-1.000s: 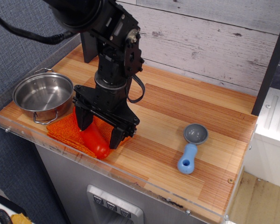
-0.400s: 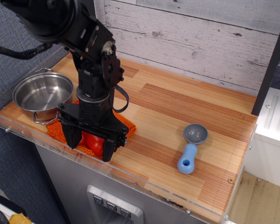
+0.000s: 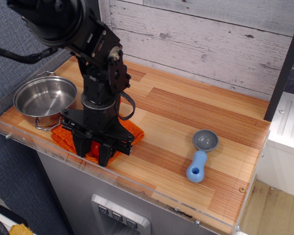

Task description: Place the red fruit into the bowl

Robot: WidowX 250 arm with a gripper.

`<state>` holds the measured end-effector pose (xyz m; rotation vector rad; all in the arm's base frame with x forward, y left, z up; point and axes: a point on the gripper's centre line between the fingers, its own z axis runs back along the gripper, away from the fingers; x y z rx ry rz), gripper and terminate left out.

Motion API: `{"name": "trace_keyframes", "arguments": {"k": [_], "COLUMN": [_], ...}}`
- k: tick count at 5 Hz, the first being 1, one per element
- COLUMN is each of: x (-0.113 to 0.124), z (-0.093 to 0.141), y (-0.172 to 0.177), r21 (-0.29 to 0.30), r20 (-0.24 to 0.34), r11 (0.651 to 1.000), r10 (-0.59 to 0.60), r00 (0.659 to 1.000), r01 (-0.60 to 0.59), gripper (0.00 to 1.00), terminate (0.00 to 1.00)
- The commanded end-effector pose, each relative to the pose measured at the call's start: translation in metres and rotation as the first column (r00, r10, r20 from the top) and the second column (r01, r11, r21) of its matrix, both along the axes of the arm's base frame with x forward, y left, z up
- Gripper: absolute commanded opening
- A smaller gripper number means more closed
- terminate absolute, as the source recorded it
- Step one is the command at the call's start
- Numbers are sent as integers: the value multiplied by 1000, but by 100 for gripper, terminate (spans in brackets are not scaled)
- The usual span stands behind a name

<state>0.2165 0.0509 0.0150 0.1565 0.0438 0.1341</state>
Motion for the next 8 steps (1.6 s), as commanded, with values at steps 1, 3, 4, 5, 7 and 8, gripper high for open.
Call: {"name": "trace_keyframes", "arguments": {"k": [1, 3, 4, 5, 7, 8], "x": [9, 14, 10, 7, 12, 27], "z": [32, 103, 122, 131, 93, 73], "y": [-6, 2, 18, 44, 57, 32], "r21": [20, 10, -4, -9, -66, -63], "r20": [78, 276, 323, 331, 258, 209], "r11": [1000, 1000, 997, 988, 980, 993], "r10": [-21, 22, 78, 146, 199, 114], "r00": [997, 961, 943, 932, 945, 971], "r01": [19, -26, -81, -152, -188, -103], "gripper": [0, 0, 0, 0, 0, 100], "terminate": [0, 0, 0, 0, 0, 0]}}
